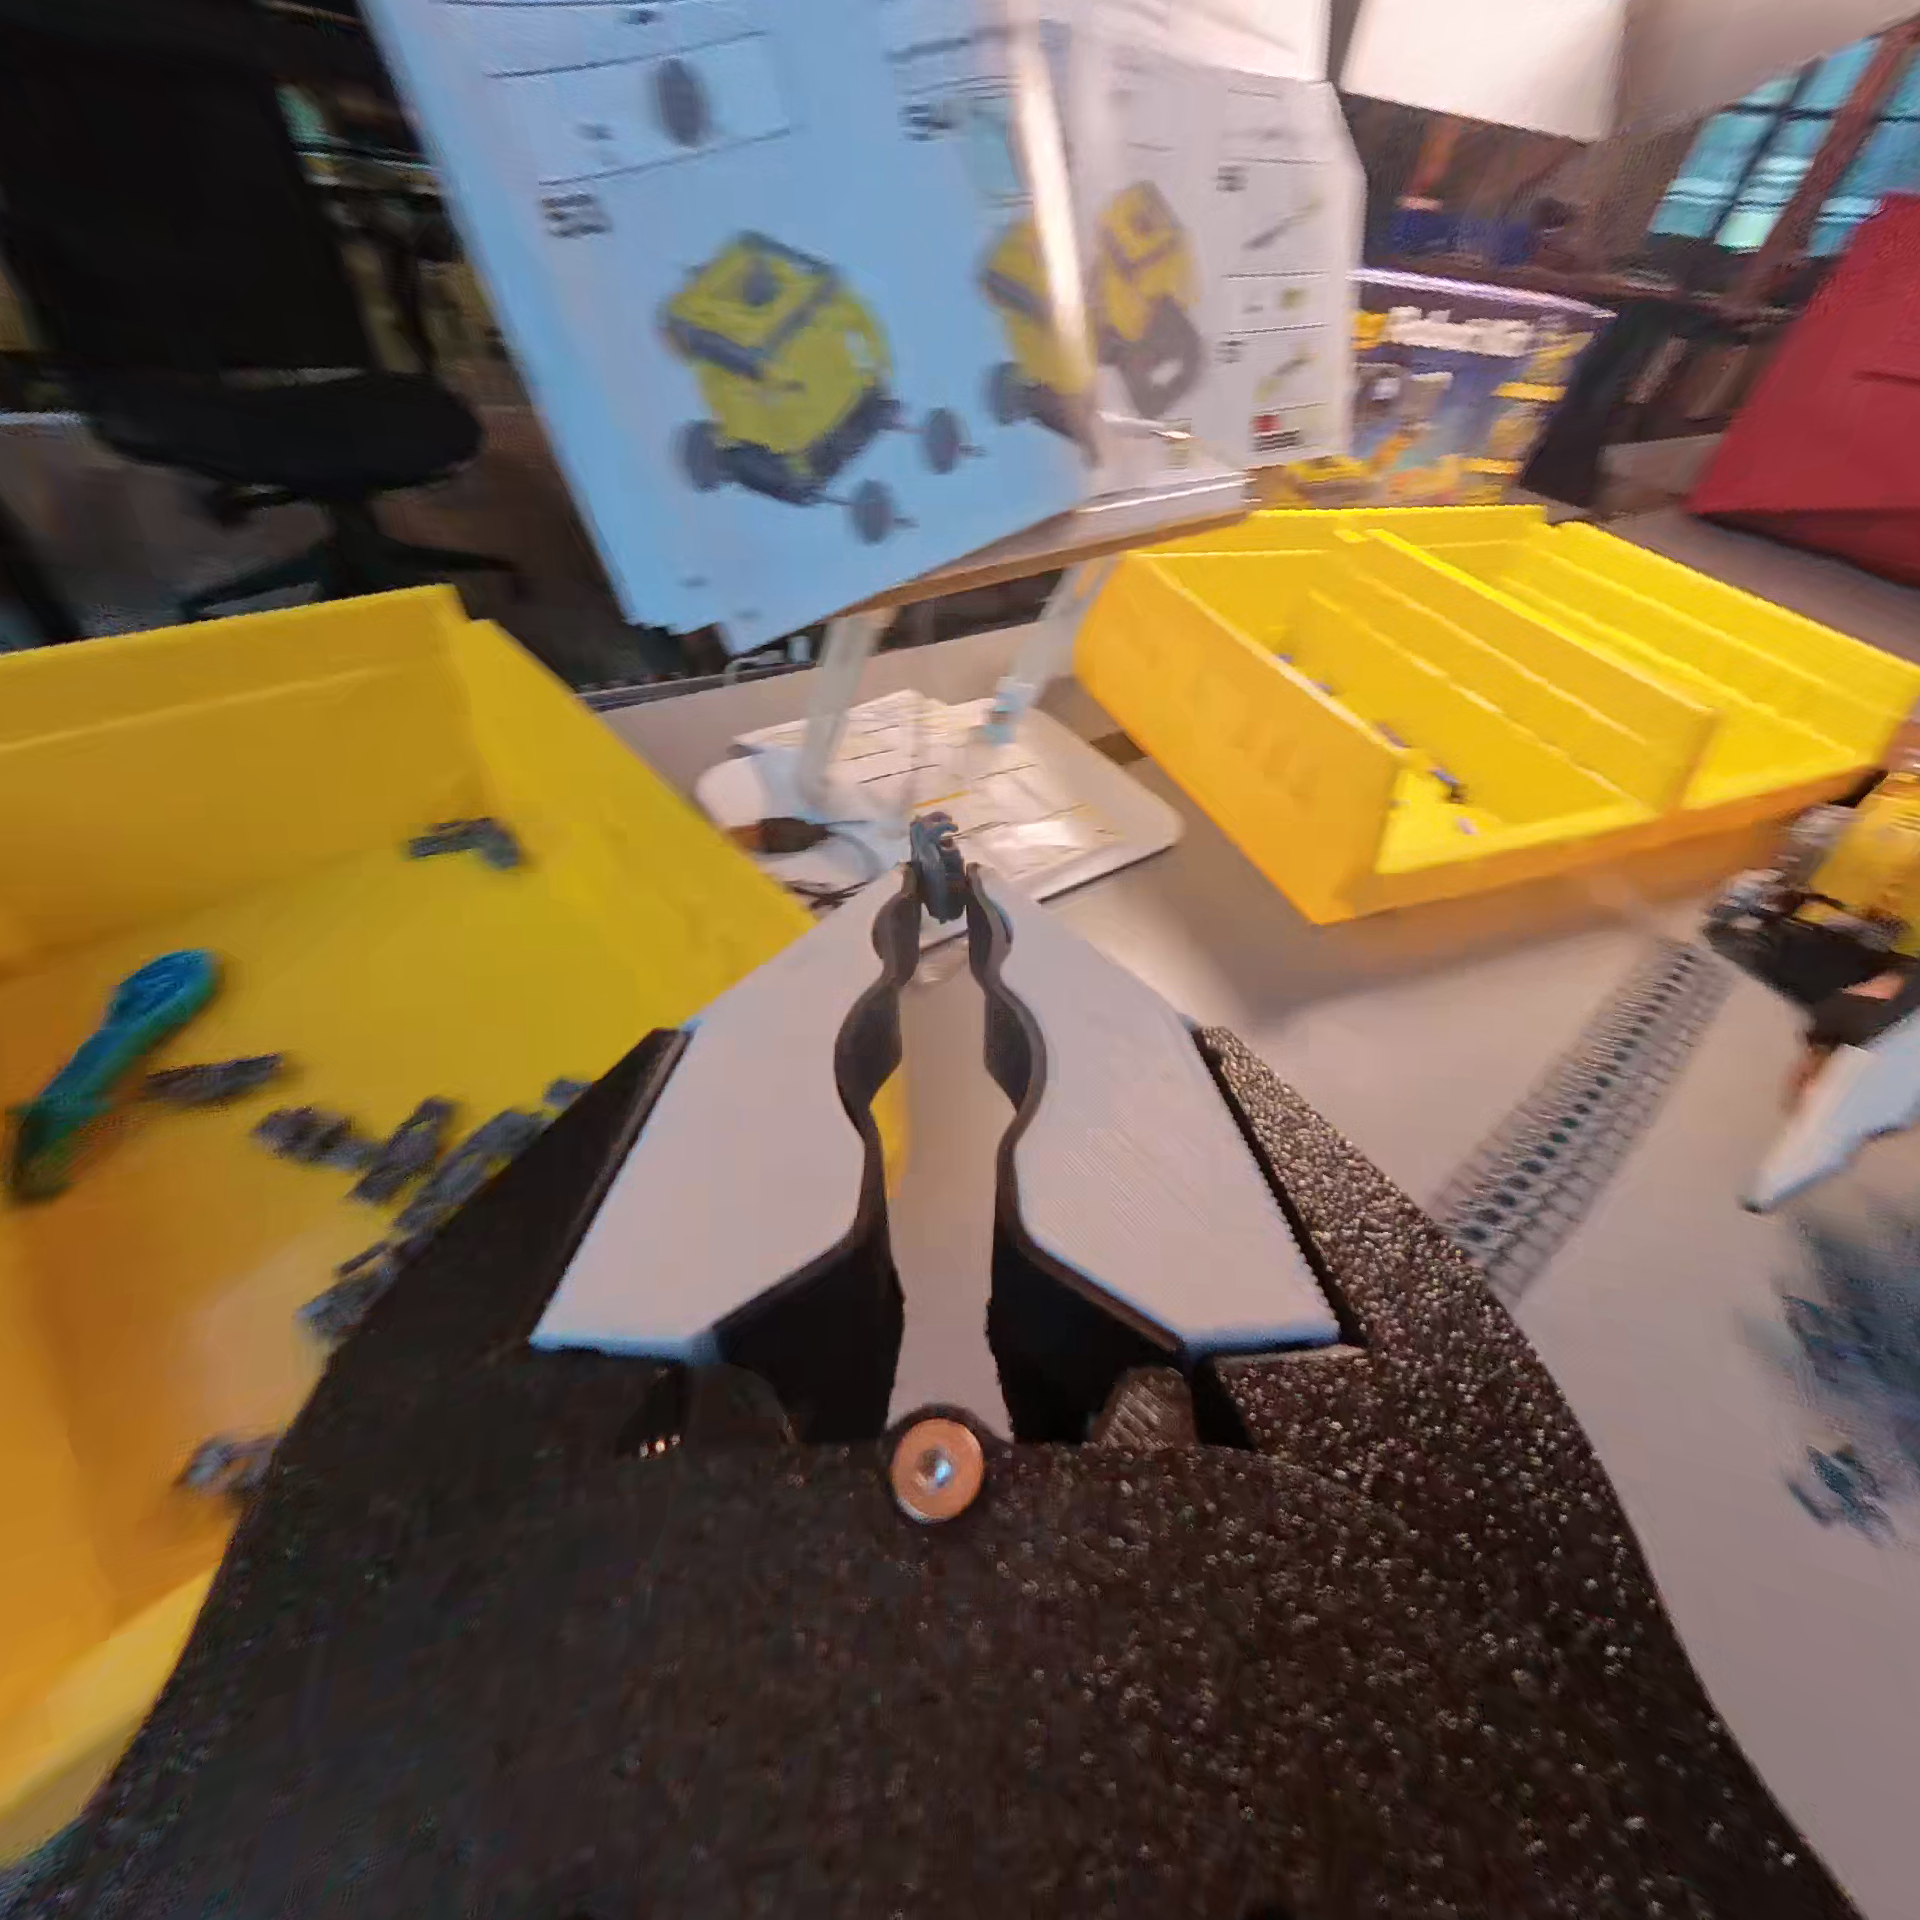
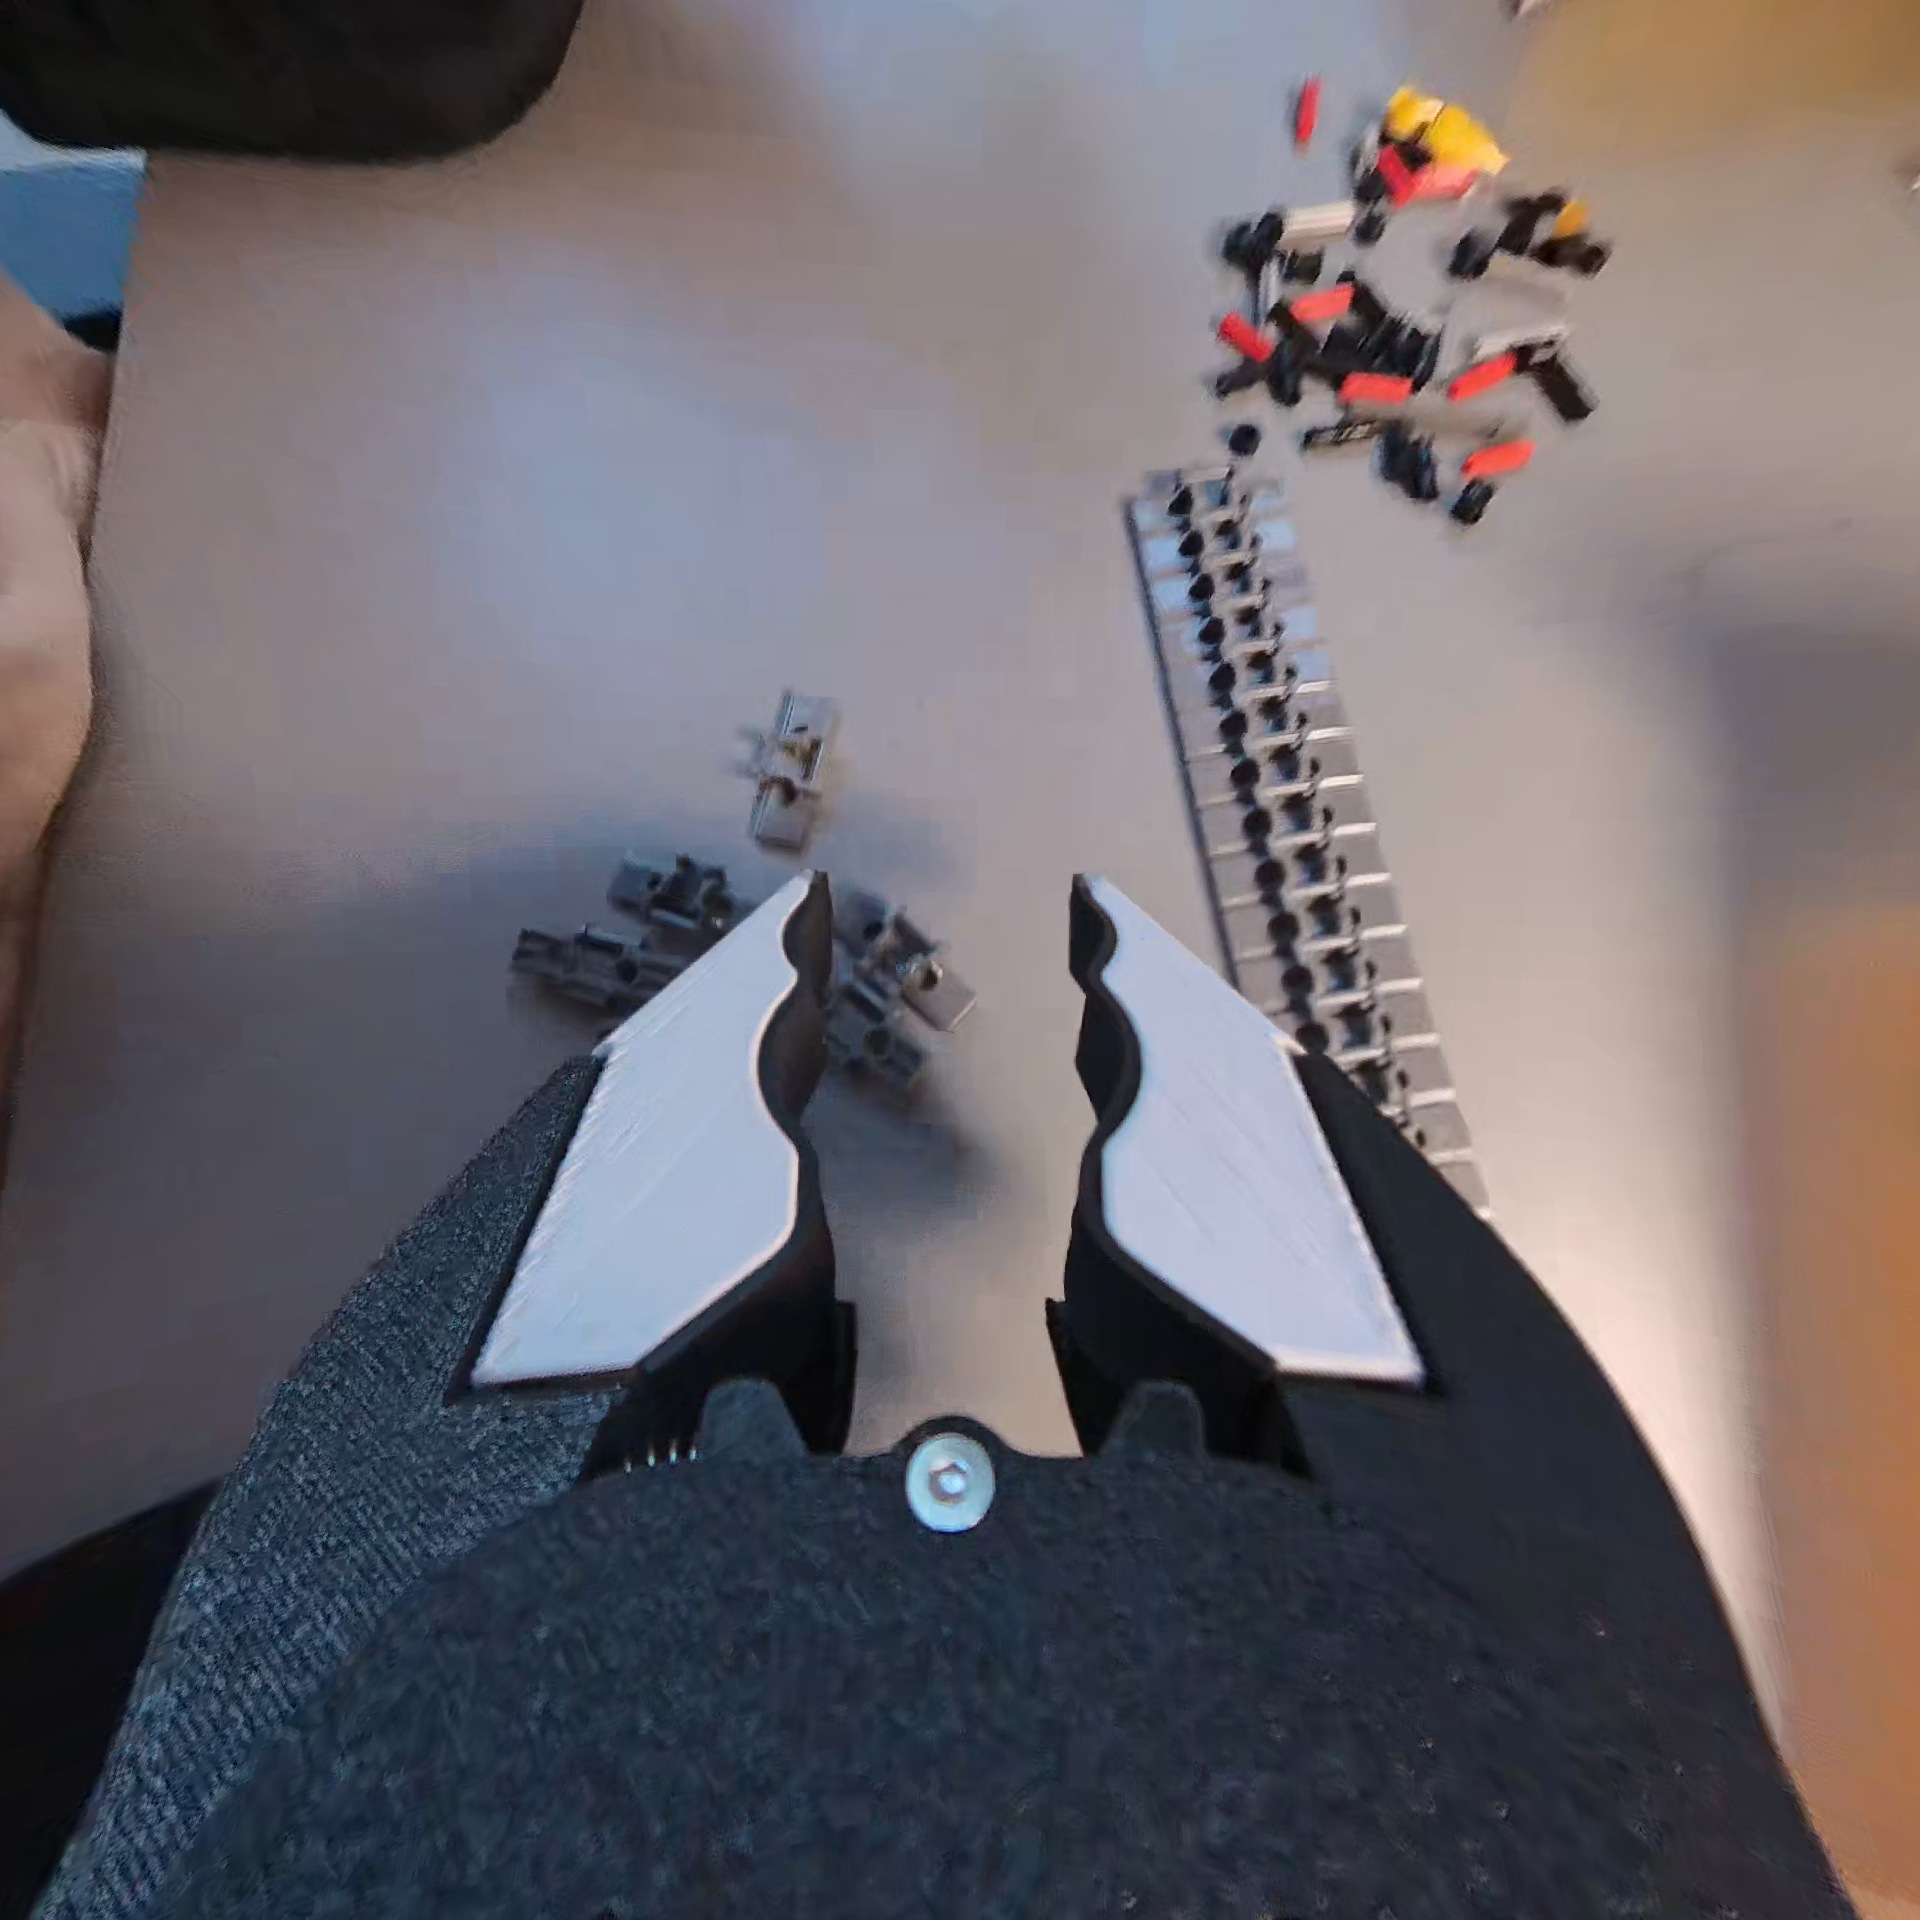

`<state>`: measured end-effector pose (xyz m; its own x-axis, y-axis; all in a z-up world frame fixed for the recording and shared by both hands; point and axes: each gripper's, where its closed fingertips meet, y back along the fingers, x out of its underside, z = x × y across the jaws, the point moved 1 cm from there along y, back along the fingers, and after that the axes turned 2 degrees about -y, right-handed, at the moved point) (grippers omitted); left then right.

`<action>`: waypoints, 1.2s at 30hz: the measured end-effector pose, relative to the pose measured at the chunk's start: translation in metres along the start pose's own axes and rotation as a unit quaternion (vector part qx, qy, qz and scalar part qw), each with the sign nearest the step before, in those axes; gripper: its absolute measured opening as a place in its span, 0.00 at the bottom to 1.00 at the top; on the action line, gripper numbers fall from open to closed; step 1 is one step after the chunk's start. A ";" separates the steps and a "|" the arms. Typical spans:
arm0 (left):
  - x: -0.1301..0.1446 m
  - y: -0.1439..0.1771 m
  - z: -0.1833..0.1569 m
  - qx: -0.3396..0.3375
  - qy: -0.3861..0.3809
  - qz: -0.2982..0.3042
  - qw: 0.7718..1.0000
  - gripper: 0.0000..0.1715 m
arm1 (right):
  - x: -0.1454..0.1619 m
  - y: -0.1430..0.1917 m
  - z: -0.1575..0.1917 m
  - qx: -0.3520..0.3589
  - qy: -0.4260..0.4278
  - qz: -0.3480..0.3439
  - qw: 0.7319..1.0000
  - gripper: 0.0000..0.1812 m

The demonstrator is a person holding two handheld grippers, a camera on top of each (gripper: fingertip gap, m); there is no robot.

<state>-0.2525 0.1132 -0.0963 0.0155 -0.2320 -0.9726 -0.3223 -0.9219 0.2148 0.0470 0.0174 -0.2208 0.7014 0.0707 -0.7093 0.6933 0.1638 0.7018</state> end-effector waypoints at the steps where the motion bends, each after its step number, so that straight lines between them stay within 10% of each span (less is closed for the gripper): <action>1: 0.003 0.005 0.024 -0.040 0.007 0.004 0.999 0.05 | 0.007 0.001 0.001 -0.008 -0.004 0.014 1.000 0.24; 7: 0.043 0.018 0.112 -0.163 0.056 0.049 0.984 0.11 | 0.026 -0.006 0.013 -0.042 0.005 0.060 0.997 0.26; 14: 0.024 0.022 0.100 -0.154 0.054 0.009 0.987 0.27 | 0.027 -0.012 0.007 -0.008 0.036 0.075 0.997 0.16; 26: 0.030 0.005 -0.070 0.083 -0.068 0.049 0.993 0.23 | 0.020 -0.014 0.008 0.001 0.059 0.053 0.997 0.05; 36: 0.096 -0.001 -0.228 0.409 0.119 0.181 0.887 0.25 | -0.038 0.006 0.001 0.067 0.085 -0.101 0.989 0.05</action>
<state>-0.0352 0.0213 -0.1697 -0.0597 -0.6154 -0.7860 -0.9237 -0.2644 0.2772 0.0250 0.0151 -0.1896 0.5164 0.2151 -0.8289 0.8400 0.0610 0.5392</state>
